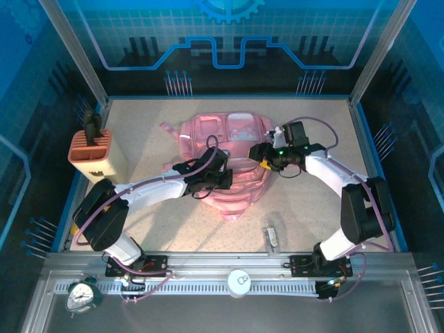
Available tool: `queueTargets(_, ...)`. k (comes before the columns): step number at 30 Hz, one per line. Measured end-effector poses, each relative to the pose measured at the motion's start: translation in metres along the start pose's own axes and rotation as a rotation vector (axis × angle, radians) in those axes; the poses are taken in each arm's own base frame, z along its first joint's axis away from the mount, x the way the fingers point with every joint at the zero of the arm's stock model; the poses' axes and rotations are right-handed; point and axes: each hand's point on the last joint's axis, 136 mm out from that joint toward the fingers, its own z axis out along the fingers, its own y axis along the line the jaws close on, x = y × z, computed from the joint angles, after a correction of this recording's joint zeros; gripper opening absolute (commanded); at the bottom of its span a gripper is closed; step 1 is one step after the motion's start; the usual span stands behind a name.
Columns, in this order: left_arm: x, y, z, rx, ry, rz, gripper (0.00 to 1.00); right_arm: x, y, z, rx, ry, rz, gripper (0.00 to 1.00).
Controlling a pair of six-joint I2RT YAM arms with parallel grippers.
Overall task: Pack the student bag
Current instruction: Unzip the student bag at the top-center of the table.
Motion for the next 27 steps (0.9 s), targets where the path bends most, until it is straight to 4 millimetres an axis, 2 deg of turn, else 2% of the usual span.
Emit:
queueTargets(4,0.000,-0.001,0.000,-0.001,-0.001,0.002,0.00,0.013,0.002,0.002,-0.027,0.023,0.046,0.68)
queueTargets(8,0.001,-0.002,0.000,0.003,-0.002,0.005,0.00,0.027,-0.005,0.012,-0.039,0.037,0.117,0.58)
queueTargets(11,0.001,-0.003,0.000,0.003,0.001,0.007,0.00,0.031,-0.005,0.017,-0.034,0.036,0.138,0.47)
queueTargets(15,0.002,-0.002,0.000,-0.002,0.004,0.019,0.00,0.028,-0.006,0.019,-0.020,0.016,0.137,0.24)
queueTargets(21,0.008,0.003,-0.001,-0.036,0.018,0.078,0.00,0.025,-0.012,0.021,0.014,-0.001,0.131,0.00)
queueTargets(27,0.000,0.010,-0.016,-0.080,-0.019,0.186,0.00,0.017,-0.007,0.017,0.011,-0.011,0.089,0.00)
